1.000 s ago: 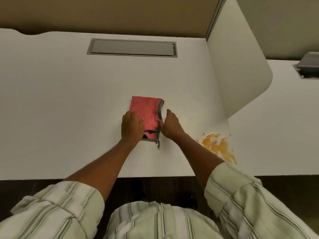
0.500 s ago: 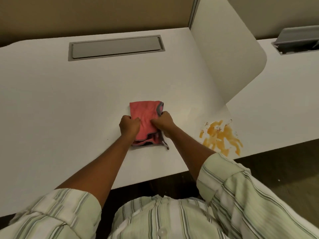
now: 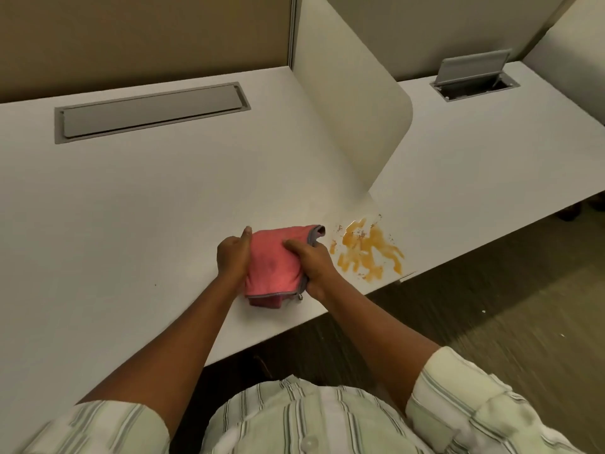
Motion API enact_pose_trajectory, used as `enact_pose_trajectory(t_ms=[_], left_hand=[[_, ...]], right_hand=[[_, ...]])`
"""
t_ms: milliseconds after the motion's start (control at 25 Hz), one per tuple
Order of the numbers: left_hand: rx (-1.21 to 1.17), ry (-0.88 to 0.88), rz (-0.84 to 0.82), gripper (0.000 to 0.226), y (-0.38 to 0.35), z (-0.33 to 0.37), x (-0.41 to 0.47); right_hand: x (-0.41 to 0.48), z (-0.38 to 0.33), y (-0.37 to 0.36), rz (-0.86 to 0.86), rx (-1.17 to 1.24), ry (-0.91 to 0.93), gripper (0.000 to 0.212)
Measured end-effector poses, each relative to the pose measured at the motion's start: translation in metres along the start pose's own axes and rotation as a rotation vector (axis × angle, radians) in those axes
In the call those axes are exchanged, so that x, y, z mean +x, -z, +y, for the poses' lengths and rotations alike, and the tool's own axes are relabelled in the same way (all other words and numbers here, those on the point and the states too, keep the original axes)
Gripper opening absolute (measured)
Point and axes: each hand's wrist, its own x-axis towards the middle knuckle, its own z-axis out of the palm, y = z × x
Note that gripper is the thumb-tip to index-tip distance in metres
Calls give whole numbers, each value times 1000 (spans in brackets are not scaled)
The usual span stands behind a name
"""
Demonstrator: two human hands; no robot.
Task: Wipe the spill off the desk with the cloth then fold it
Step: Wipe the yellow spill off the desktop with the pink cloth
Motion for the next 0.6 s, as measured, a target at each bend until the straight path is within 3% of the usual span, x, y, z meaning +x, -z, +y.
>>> enact_pose_trajectory(t_ms=[280, 400, 600], left_hand=[[193, -245, 54, 28, -31, -25, -44], [369, -442, 129, 25, -45, -37, -67], [518, -599, 77, 25, -47, -54, -80]], right_hand=[[-53, 38, 78, 39, 55, 13, 70], [-73, 56, 100, 160, 42, 91, 70], [-97, 81, 129, 530, 95, 159, 65]])
